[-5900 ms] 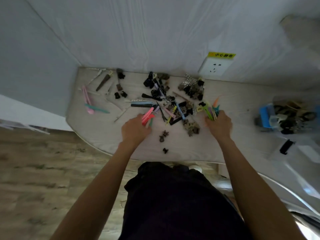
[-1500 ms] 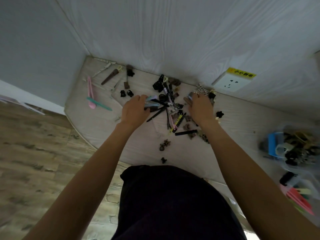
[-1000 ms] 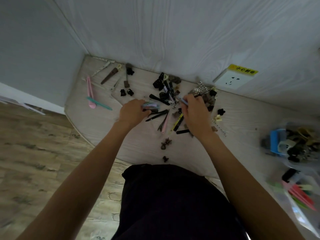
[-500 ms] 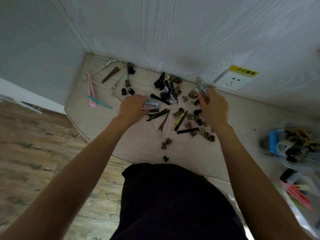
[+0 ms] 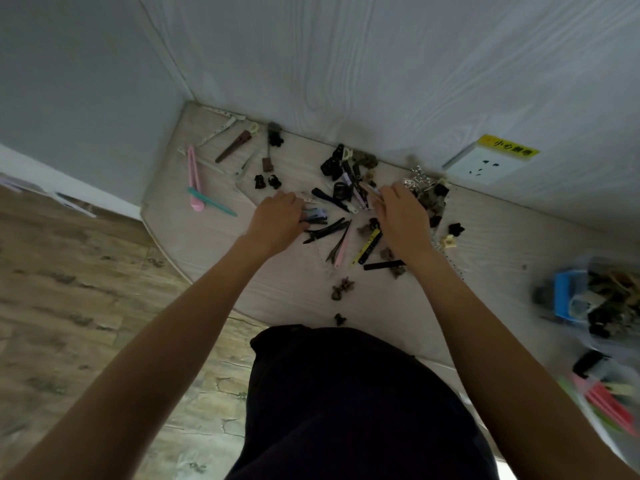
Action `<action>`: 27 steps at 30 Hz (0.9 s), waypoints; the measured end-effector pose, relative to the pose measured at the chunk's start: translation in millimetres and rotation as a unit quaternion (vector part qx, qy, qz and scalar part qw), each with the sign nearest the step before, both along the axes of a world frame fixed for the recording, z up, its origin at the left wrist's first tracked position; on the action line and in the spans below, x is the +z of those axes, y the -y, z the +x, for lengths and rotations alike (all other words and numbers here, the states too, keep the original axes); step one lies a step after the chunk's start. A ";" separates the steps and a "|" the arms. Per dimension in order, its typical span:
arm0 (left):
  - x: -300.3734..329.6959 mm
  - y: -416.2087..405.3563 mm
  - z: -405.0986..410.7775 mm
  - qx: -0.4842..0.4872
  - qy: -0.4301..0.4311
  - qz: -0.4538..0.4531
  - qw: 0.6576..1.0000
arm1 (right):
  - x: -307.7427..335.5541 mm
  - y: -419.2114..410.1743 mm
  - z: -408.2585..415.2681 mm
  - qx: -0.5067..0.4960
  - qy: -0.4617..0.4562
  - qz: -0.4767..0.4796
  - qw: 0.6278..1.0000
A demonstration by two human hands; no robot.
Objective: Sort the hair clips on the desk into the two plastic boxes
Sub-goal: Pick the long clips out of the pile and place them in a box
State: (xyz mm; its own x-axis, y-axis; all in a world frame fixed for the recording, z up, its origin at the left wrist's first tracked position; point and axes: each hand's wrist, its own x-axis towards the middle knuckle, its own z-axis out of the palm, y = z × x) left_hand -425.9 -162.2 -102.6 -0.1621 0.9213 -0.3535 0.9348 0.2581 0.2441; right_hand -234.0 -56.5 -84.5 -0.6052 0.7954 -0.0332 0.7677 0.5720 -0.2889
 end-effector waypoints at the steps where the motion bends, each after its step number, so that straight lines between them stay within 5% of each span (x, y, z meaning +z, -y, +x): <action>1: 0.0 1.8 0.5 0.005 0.004 0.008 1.000 | 1.5 -0.6 3.8 -0.003 -0.001 -0.010 1.000; 10: 12.7 0.5 -15.9 0.085 0.006 0.124 0.989 | -2.2 -10.3 -12.8 0.014 0.117 -0.064 0.991; 16: 4.1 -17.4 -25.8 0.015 -0.004 0.056 0.998 | -4.6 -10.8 -12.1 -0.014 0.139 -0.085 0.986; 23: 0.2 -14.2 -29.6 -0.023 -0.023 0.066 0.997 | 10.1 -13.9 0.3 -0.034 0.030 -0.111 0.993; 27: 2.0 8.6 -28.4 -0.008 0.062 0.099 0.993 | 22.6 -1.7 -13.2 0.003 0.024 -0.112 0.993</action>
State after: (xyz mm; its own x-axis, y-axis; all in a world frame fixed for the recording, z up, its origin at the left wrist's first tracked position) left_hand -454.3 -170.7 -100.7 -0.1145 0.9768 -0.1809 0.8981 0.1796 0.4015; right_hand -247.2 -54.9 -61.9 -0.6041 0.7608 -0.2373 0.7798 0.5029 -0.3727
